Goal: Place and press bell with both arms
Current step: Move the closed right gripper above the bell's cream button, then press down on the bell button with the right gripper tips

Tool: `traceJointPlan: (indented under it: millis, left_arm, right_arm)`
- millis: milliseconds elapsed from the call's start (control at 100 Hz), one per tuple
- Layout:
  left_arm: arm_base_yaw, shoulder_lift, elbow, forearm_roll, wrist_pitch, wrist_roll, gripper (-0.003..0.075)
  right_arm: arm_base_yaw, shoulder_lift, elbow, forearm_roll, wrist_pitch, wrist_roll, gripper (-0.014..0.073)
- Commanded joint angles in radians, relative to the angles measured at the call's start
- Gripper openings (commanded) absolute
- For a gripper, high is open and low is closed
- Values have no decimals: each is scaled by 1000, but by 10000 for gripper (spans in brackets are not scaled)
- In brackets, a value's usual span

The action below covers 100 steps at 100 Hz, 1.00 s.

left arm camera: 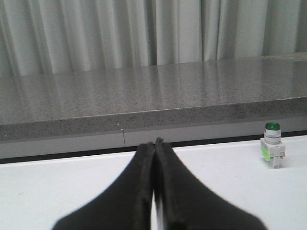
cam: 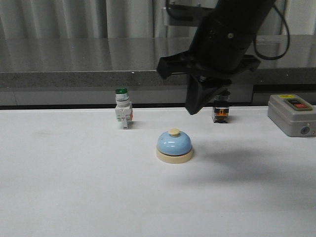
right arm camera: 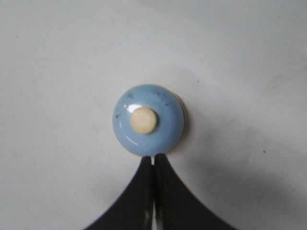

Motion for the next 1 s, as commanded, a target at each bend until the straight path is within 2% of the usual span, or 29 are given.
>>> traceJointPlan:
  millis: [0,260,640,990]
  left_arm:
    - [2,-31,42,-8,-80,-9,-20]
    - [2,-31,42,-8,-80,-9,-20]
    - [2,-31,42,-8,-80,-9,-20]
    - [2,-31,42,-8,-80,-9,-20]
  right_arm:
    - [13,-7,-70,11,-36,-12,-60]
    - [24,77,-152,11,-15,-12,-60]
    - [24,150,-155,11,9,-12,-60]
    - [23,79,-170,-4,42,-12,-60]
